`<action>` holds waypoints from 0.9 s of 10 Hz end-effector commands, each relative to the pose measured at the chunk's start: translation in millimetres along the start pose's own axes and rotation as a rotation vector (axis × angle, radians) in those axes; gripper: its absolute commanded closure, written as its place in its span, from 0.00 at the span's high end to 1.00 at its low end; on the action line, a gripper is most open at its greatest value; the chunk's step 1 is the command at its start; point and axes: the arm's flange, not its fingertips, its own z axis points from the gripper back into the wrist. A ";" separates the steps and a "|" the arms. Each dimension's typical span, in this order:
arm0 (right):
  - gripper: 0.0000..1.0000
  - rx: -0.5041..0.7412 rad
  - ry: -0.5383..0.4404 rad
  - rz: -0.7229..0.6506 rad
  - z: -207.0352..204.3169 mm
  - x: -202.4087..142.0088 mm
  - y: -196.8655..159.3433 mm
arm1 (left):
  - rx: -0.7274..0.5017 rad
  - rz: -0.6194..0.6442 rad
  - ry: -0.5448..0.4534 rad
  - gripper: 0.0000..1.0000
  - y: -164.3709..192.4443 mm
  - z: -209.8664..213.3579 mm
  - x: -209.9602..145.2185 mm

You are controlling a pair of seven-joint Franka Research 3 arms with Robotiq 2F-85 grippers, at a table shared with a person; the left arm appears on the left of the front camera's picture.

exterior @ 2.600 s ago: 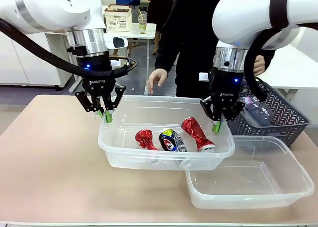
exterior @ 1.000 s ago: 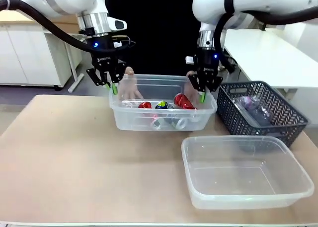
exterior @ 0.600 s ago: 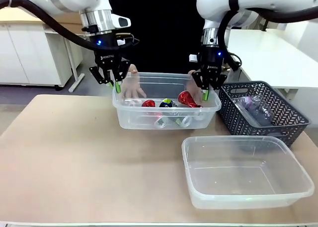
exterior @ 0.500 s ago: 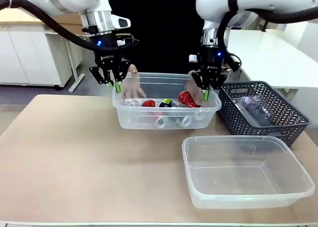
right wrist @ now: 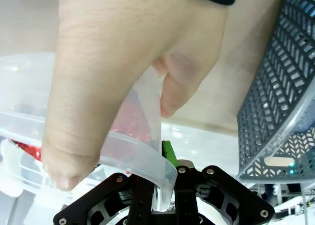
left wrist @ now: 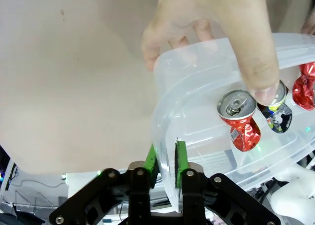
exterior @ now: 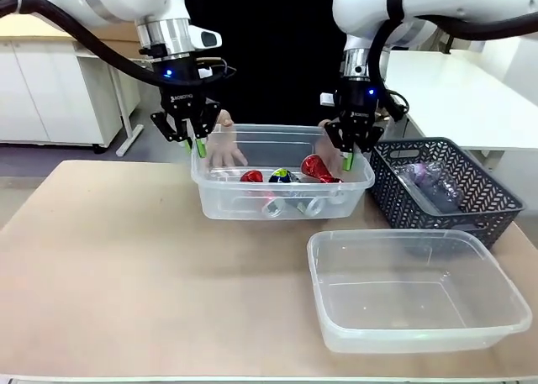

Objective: Sort the waste into each basket.
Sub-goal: Release the Organizing box you were holding.

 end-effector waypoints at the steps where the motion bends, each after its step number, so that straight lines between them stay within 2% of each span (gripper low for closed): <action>1: 0.62 0.099 -0.160 -0.083 -2.5 -36.1 -24.5 | 0.007 -0.041 -0.058 0.79 -7.9 6.3 -10.6; 2: 1.00 0.154 -0.268 -0.112 0.6 -56.9 -37.1 | 0.034 -0.035 -0.072 1.00 -8.3 7.7 -14.8; 3: 0.66 0.198 -0.353 -0.129 4.7 -75.3 -49.5 | 0.049 -0.033 -0.093 1.00 -6.7 10.4 -20.1; 4: 1.00 0.250 -0.431 -0.150 9.0 -93.3 -62.3 | 0.066 -0.029 -0.120 1.00 -2.1 14.9 -27.5; 5: 1.00 0.321 -0.517 -0.142 12.1 -107.9 -74.5 | 0.067 -0.019 -0.149 1.00 5.5 19.5 -35.5; 7: 1.00 0.538 -0.596 -0.018 11.5 -128.6 -92.0 | 0.017 -0.058 -0.237 1.00 20.5 24.7 -56.1; 9: 1.00 0.600 -0.684 -0.060 7.4 -132.6 -100.9 | -0.066 -0.134 -0.339 1.00 28.6 20.7 -59.4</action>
